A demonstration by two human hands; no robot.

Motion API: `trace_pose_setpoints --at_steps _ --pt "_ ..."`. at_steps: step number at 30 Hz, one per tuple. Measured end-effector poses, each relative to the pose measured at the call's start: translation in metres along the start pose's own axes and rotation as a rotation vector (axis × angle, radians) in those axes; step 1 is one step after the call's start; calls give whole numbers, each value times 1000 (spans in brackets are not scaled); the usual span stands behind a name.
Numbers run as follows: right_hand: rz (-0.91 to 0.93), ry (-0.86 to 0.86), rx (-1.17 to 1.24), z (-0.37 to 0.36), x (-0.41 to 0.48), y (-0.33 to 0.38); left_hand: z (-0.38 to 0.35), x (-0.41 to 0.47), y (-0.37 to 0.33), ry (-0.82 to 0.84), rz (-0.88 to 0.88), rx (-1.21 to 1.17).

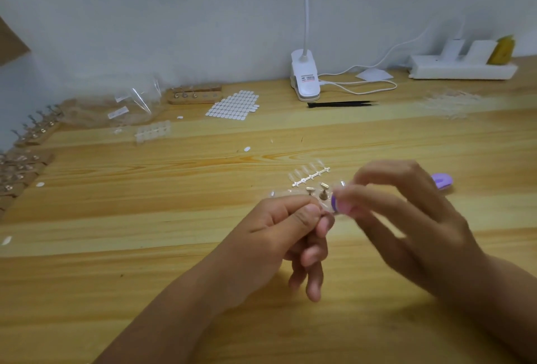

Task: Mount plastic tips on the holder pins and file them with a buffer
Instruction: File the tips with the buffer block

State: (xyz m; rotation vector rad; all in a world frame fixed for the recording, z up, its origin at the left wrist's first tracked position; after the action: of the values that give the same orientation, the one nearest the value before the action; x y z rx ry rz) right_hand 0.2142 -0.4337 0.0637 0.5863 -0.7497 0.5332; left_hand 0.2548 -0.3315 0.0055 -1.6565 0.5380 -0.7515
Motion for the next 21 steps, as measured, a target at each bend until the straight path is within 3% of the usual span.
trace_pose_setpoints --at_steps 2,5,8,12,17,21 --pt "-113 -20 6 4 4 -19 8 2 -8 -70 -97 36" --pt "-163 -52 26 6 4 -27 44 -3 -33 -411 -371 252" --pt "-117 -39 0 0 2 -19 75 -14 -40 -656 -417 394" --pt "-117 -9 -19 -6 1 -17 83 -12 -26 -638 -263 608" --pt "-120 9 -50 -10 2 -17 80 1 -7 -561 -124 665" --pt "-116 8 -60 -10 2 -17 80 4 -5 -515 -21 917"
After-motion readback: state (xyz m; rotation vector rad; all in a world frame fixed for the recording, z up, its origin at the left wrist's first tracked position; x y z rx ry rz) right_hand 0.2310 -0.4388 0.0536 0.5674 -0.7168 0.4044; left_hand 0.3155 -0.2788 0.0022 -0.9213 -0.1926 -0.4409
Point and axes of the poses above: each hand's wrist, its own x-axis towards the middle knuckle, its own z-axis out of the back of the hand, y = z × x, the point moved 10 cm from there along x, towards the middle knuckle, and after that the axes turned 12 degrees about -z, right-handed, at the moved point
